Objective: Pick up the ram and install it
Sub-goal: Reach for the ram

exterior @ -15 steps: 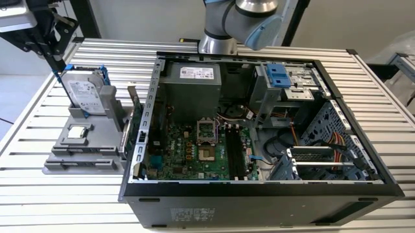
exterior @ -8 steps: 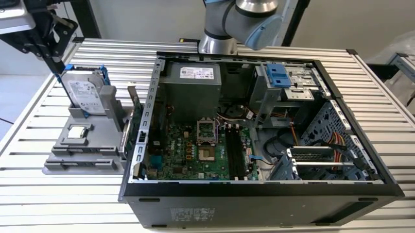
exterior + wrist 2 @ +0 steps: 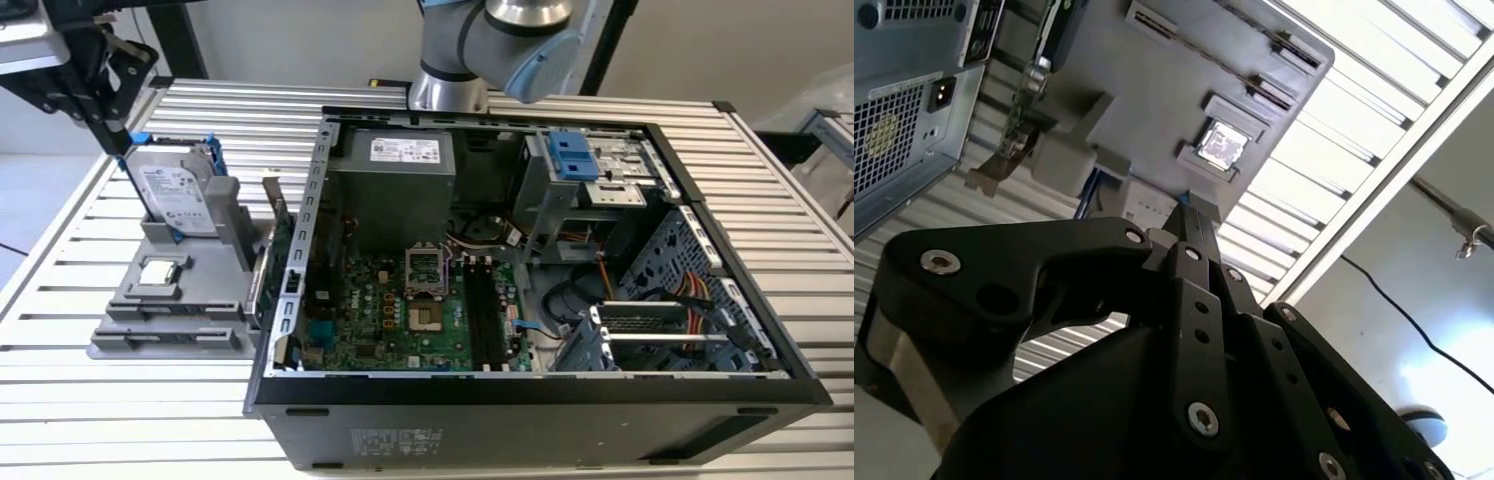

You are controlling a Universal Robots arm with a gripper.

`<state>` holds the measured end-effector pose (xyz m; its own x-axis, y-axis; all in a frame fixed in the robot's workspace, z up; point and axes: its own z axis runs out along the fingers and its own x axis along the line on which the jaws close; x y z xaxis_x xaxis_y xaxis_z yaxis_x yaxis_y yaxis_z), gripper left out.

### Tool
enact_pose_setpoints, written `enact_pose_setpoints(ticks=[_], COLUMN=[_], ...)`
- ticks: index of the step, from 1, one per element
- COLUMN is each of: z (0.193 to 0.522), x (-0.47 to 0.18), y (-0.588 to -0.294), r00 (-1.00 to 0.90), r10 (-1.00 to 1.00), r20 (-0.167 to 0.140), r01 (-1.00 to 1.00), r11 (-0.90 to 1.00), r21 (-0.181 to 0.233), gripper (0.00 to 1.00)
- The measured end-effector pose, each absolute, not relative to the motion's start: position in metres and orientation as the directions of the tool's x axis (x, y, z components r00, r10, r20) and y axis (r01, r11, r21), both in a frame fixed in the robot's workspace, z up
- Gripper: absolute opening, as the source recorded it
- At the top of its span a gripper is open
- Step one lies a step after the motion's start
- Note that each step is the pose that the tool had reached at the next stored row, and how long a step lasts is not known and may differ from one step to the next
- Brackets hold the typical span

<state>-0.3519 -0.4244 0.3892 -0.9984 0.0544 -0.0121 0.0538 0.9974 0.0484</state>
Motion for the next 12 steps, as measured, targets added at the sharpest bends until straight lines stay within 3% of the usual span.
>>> enact_pose_setpoints(ticks=[12], z=[0.388], x=[-0.352], y=[-0.435], r00=[-0.998], r10=[0.055], r20=[-0.011], r01=[0.054], r11=[0.997], r21=[0.048], gripper=[0.00])
